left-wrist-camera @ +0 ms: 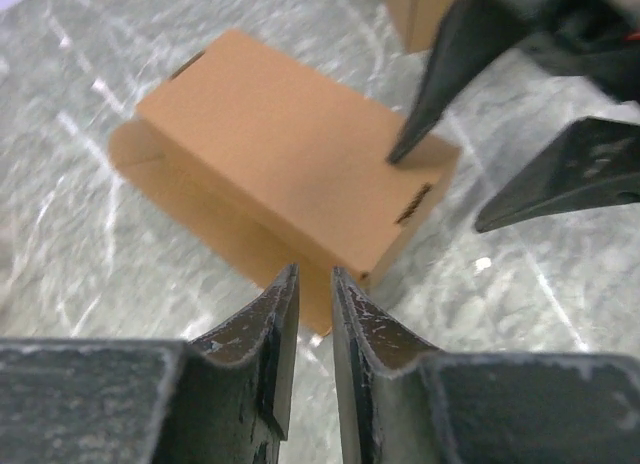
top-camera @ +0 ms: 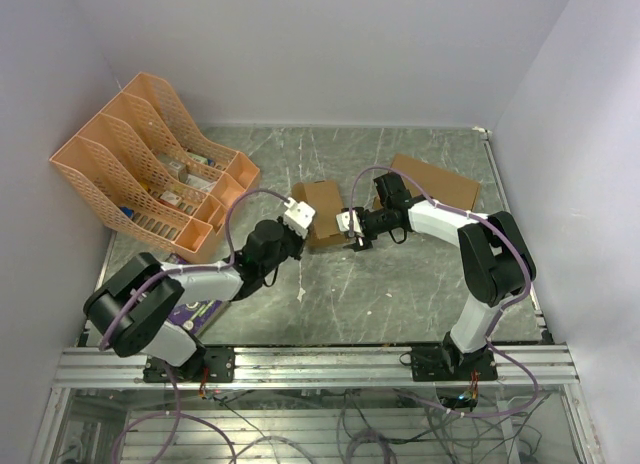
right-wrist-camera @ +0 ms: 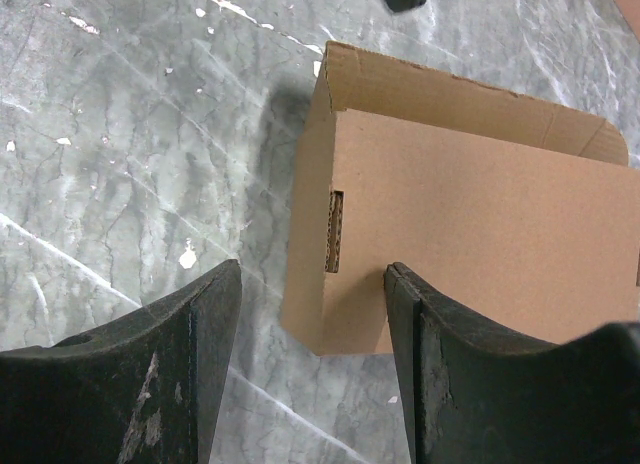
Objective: Fold the paper box
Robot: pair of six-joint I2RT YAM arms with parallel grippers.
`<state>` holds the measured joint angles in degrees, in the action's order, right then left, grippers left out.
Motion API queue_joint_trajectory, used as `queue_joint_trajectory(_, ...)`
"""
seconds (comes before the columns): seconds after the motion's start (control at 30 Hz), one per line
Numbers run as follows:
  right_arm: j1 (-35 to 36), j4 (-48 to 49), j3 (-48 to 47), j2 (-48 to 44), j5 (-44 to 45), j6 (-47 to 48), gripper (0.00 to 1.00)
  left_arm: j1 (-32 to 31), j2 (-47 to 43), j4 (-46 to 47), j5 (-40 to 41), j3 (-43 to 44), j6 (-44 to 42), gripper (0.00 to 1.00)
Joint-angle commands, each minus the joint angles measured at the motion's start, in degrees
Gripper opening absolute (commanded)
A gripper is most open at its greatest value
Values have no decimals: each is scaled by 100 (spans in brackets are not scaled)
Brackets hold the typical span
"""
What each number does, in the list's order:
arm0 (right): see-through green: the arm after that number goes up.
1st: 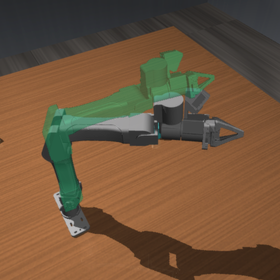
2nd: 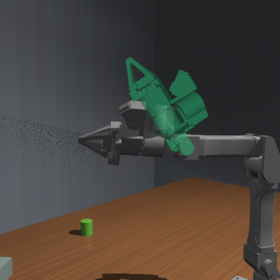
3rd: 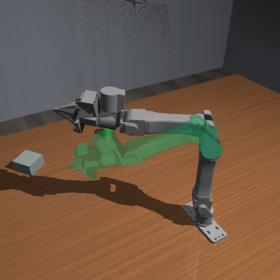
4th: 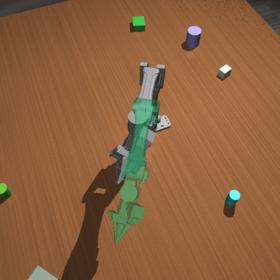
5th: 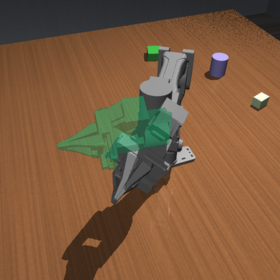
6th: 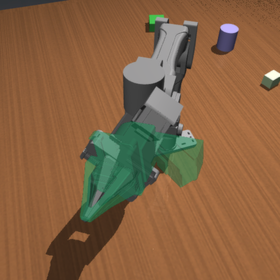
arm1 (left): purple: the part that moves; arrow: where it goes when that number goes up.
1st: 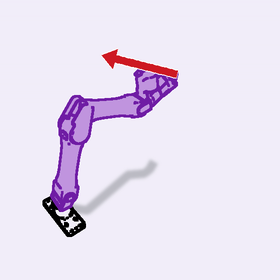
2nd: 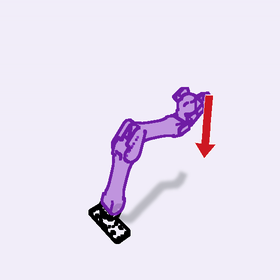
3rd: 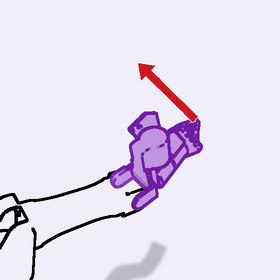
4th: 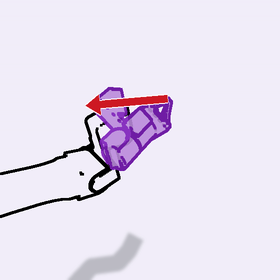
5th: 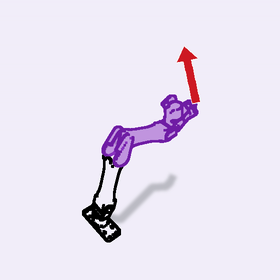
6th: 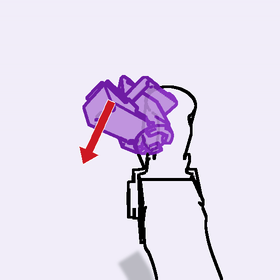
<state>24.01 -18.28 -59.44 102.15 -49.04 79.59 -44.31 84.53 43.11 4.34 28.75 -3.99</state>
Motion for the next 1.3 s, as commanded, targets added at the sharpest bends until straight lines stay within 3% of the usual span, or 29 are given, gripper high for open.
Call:
queue_joint_trajectory(0.0,78,-435,21,217,92,-100,59,358,-174,-1410,858,336,940,25)
queue_joint_trajectory(0.07,78,-444,5,203,72,-108,59,728,-29,-1928,745,515,1418,19)
queue_joint_trajectory(0.17,79,-431,-13,159,35,-162,60,1225,495,-2275,-123,825,1943,8)
queue_joint_trajectory(0.4,79,-409,-6,149,62,-185,60,1299,1534,-2444,-1323,1412,2389,7)
queue_joint_trajectory(0.97,113,-413,3,164,41,-187,60,1036,1437,-2072,-2101,1409,3488,7)
queue_joint_trajectory(1.27,113,-504,-6,141,111,-72,60,1038,1086,-2832,-1701,1217,2916,7)
